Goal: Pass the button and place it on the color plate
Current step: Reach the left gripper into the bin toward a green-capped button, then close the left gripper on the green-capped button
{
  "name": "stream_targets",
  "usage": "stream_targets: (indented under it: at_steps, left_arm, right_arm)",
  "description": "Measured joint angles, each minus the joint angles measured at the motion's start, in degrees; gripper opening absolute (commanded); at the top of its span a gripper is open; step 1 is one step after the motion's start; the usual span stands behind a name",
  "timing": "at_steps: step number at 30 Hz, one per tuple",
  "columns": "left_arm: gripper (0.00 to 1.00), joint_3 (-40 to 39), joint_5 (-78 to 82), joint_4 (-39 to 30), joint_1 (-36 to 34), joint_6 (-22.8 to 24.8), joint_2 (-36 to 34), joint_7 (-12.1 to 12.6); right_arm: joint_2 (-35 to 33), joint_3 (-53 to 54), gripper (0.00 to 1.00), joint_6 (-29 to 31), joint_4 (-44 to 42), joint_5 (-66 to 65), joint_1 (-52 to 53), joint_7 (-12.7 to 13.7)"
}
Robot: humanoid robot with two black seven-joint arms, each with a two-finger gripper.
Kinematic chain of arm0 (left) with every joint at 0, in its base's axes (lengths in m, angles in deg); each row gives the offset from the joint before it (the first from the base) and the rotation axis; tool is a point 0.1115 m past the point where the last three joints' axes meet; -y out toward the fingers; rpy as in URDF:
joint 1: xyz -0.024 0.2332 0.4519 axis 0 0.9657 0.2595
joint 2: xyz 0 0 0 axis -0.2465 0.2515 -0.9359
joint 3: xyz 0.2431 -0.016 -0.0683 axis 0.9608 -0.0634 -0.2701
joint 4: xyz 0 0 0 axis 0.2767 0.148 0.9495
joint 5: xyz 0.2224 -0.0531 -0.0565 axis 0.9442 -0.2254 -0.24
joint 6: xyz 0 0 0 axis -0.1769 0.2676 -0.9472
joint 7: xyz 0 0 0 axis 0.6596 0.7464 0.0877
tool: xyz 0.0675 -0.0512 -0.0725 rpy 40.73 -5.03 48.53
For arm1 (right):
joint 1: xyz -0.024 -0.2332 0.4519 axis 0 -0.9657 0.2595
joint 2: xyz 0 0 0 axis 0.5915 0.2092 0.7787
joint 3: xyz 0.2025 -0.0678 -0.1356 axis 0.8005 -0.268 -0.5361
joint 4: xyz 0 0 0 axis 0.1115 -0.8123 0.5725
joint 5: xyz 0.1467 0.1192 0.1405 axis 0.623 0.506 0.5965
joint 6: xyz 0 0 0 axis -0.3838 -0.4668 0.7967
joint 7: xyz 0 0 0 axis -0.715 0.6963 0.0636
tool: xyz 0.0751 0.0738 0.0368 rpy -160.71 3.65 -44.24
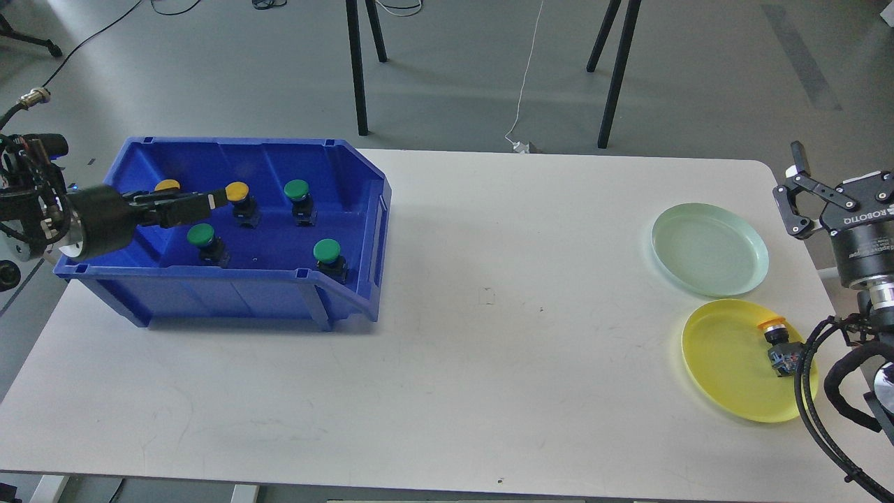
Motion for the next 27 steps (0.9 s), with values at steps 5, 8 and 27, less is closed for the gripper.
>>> stream_targets:
  at_steps: [5,8,27]
  left_arm:
    - [0.97,3.2,2.3,2.4,-0.1,-0.3,1.3,0.0]
    - [0.96,4.3,2.7,4.7,-0.1,-0.3,3.0,0.0]
    - [0.96,5.6,7.3,17.2,-1.0,12.2,12.6,0.0]
  right_arm:
    - [0.0,0.0,0.99,0.0,-0.2,0.0,-0.3,0.0]
    - [0.0,0.1,0.99,0.0,-0.2,0.0,-0.6,0.0]
    - [0.2,0.1,0.99,-0.1,-0.1,0.0,-2.2,0.0]
